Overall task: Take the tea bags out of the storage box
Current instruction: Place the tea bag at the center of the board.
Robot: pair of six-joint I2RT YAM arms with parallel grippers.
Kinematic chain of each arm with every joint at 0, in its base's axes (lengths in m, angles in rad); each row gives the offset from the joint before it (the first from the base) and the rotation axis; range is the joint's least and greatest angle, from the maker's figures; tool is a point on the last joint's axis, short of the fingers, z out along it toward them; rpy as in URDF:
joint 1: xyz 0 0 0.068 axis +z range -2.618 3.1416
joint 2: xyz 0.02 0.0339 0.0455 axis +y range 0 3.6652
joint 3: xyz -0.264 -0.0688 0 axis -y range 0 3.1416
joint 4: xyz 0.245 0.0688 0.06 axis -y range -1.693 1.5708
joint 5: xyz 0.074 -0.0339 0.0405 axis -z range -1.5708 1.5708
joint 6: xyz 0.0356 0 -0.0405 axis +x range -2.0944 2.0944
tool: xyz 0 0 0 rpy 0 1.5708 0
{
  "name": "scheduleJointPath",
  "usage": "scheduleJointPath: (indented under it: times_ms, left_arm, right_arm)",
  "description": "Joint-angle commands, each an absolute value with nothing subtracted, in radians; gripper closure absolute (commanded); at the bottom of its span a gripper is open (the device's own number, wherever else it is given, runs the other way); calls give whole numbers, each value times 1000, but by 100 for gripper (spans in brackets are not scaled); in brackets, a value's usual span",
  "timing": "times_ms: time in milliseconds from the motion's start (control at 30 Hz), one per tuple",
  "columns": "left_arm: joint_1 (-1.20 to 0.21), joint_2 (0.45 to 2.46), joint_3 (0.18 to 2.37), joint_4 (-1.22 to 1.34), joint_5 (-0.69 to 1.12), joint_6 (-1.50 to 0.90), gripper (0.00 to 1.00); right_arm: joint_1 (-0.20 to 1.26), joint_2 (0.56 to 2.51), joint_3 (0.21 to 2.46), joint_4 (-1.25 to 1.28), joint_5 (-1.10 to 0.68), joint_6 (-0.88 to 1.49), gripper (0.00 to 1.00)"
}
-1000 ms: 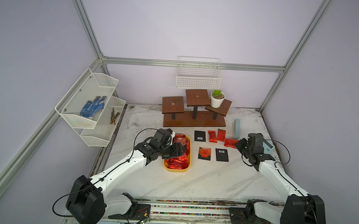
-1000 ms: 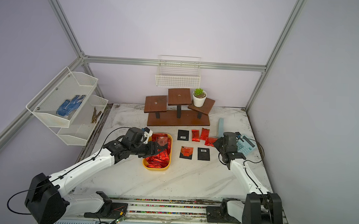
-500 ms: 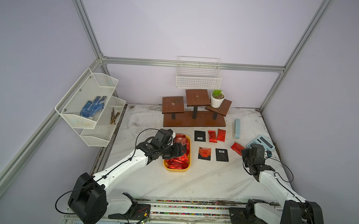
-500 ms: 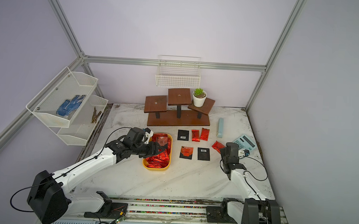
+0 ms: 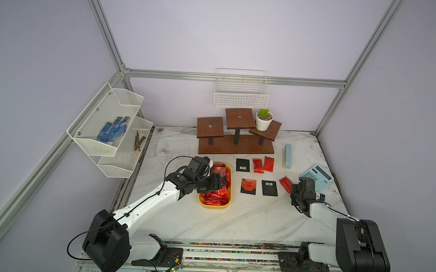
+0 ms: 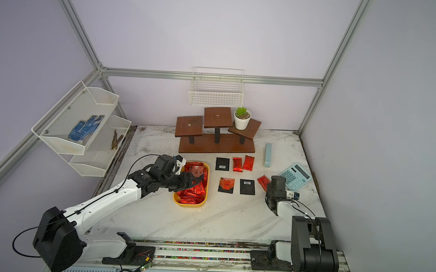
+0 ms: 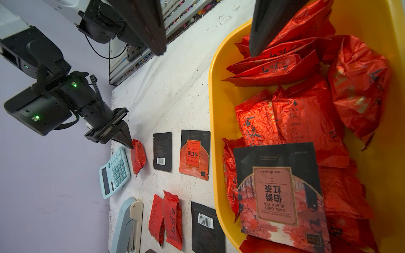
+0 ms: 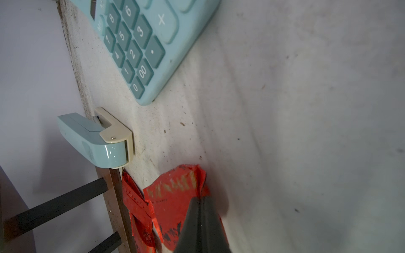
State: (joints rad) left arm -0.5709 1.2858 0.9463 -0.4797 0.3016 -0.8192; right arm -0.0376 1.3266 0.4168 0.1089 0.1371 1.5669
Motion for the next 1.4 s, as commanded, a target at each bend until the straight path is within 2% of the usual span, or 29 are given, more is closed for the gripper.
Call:
scheduleJointPath:
  times_ms: [0, 33, 67, 167, 267, 433, 567, 667, 767, 833, 1033, 1167, 1367]
  left_arm:
    - [-574, 1248, 945, -472, 268, -810, 35]
    - [-571, 1243, 949, -479, 261, -809, 34]
    - [-568, 1240, 952, -486, 256, -806, 34]
    - [-551, 1238, 967, -508, 247, -794, 33]
    - [-520, 1252, 987, -529, 249, -770, 33]
    - [-453, 1320, 1028, -546, 279, -728, 34]
    - [-426, 1387, 1054, -517, 293, -718, 35]
    - [-416, 1463, 1074, -479, 309, -727, 35]
    - [-414, 1524, 1102, -456, 309, -729, 37]
    - [-413, 1557, 1119, -446, 305, -732, 37]
    - [-414, 1628, 1140, -439, 260, -738, 37]
    - [-413, 1654, 1133, -428, 215, -747, 36]
    - [-416, 1689, 1137, -415, 174, -752, 35]
  right_arm:
    - [-41, 1326, 406, 137, 122, 1590, 71]
    - [-41, 1320, 404, 128, 122, 1586, 58]
    - [-41, 1313, 400, 124, 122, 1582, 49]
    - [-41, 1273, 396, 93, 122, 1556, 28]
    - [-41, 1211, 398, 46, 125, 1511, 21]
    - [-41, 1088, 424, -17, 126, 1366, 22]
    - [-41, 1029, 460, -17, 57, 1178, 28]
    - [-41, 1044, 518, -17, -53, 1038, 35]
    - [-37, 1080, 566, 3, -194, 945, 48]
    - [-23, 1091, 585, 20, -251, 912, 50]
    - [93, 1059, 665, -16, -264, 778, 50]
    - [182, 1034, 720, -72, -229, 684, 47]
    - [214, 1001, 735, -86, -237, 663, 46]
